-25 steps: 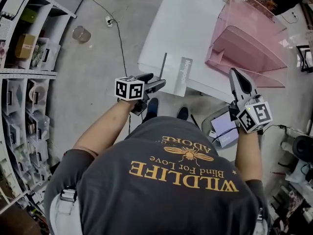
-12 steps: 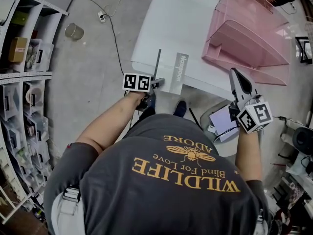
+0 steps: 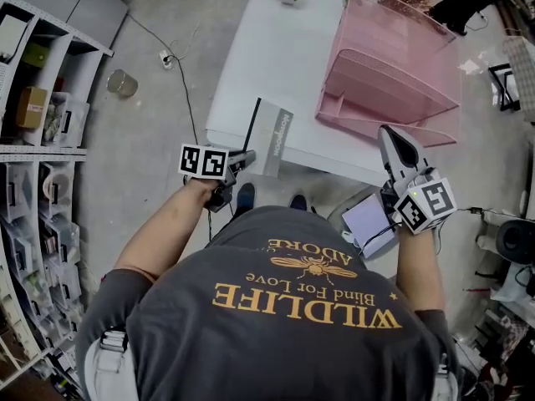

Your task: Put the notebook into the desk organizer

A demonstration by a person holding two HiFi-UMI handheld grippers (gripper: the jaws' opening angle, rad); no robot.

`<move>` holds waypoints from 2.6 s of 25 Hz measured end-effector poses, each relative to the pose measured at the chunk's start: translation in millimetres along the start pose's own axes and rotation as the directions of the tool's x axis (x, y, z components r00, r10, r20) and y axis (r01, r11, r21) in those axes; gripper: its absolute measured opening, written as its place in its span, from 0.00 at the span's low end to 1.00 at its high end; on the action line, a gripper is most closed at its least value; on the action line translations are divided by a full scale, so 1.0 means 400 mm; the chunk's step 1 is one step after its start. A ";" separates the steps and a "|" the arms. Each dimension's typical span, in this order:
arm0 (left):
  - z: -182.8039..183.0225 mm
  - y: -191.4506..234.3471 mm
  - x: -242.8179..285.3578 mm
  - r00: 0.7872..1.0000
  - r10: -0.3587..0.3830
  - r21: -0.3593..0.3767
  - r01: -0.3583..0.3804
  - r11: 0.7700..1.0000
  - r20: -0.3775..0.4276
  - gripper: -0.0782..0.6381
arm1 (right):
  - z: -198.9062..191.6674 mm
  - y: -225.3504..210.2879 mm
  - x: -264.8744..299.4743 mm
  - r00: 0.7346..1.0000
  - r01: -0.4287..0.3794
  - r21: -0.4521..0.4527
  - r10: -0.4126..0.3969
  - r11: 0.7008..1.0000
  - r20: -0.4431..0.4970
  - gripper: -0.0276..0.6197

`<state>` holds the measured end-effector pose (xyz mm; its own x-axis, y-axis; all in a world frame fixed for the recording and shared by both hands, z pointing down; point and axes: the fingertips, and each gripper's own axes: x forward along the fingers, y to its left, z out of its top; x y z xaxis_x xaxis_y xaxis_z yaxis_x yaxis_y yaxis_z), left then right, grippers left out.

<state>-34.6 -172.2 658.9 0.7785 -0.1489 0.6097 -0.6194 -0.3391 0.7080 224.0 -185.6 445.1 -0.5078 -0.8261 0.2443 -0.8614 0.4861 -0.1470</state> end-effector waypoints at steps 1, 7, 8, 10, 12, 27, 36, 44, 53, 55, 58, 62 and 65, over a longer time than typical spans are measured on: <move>0.018 -0.034 -0.014 1.000 -0.013 0.035 0.013 0.999 0.005 0.12 | 0.015 -0.007 -0.014 1.000 -0.003 -0.006 0.003 1.000 0.012 0.04; 0.193 -0.258 -0.093 0.995 -0.087 0.285 0.067 0.956 0.056 0.12 | 0.118 -0.077 -0.092 0.995 -0.010 -0.036 0.014 0.999 0.098 0.04; 0.217 -0.299 -0.108 0.993 -0.100 0.326 0.076 0.942 0.057 0.12 | 0.136 -0.085 -0.104 0.994 -0.008 -0.041 0.012 0.999 0.107 0.04; 0.260 -0.376 -0.136 0.991 -0.124 0.399 0.092 0.912 0.054 0.12 | 0.167 -0.100 -0.127 0.993 -0.002 -0.051 0.008 0.999 0.119 0.04; 0.305 -0.445 -0.159 0.988 -0.146 0.462 0.108 0.880 0.047 0.12 | 0.197 -0.117 -0.146 0.992 0.007 -0.064 0.001 0.998 0.128 0.04; 0.735 -0.703 -0.078 0.933 -0.277 0.732 0.355 0.581 -0.232 0.12 | 0.375 -0.282 -0.150 0.955 0.234 -0.064 -0.217 0.970 0.204 0.04; 0.859 -0.738 0.120 0.798 -0.244 0.699 0.602 0.387 -0.552 0.12 | 0.414 -0.350 -0.110 0.906 0.396 -0.035 -0.384 0.918 0.177 0.04; 0.893 -0.739 0.287 0.669 -0.159 0.598 0.728 0.336 -0.726 0.12 | 0.385 -0.397 -0.102 0.869 0.484 -0.016 -0.478 0.875 0.130 0.04; 0.906 -0.673 0.461 0.729 0.136 0.738 0.637 0.223 -0.670 0.12 | 0.366 -0.424 -0.111 0.838 0.539 0.001 -0.536 0.842 0.102 0.04; 0.905 -0.658 0.486 0.759 0.188 0.782 0.599 0.173 -0.623 0.13 | 0.364 -0.426 -0.111 0.835 0.544 0.001 -0.541 0.839 0.100 0.04; 0.908 -0.641 0.521 0.807 0.242 0.841 0.530 0.103 -0.539 0.16 | 0.364 -0.431 -0.109 0.834 0.546 0.001 -0.543 0.838 0.098 0.04; 0.904 -0.634 0.550 0.845 0.267 0.880 0.475 0.023 -0.463 0.19 | 0.364 -0.439 -0.106 0.836 0.542 0.002 -0.540 0.840 0.100 0.04; 0.906 -0.619 0.547 0.866 0.308 0.907 0.421 -0.020 -0.395 0.21 | 0.365 -0.443 -0.106 0.838 0.538 0.003 -0.536 0.843 0.104 0.04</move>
<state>326.1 -457.3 487.9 0.4431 0.1334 0.8865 0.4322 -0.8981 -0.0808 398.7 -278.3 320.7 0.0361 -0.9822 0.1842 -0.9993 -0.0359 0.0045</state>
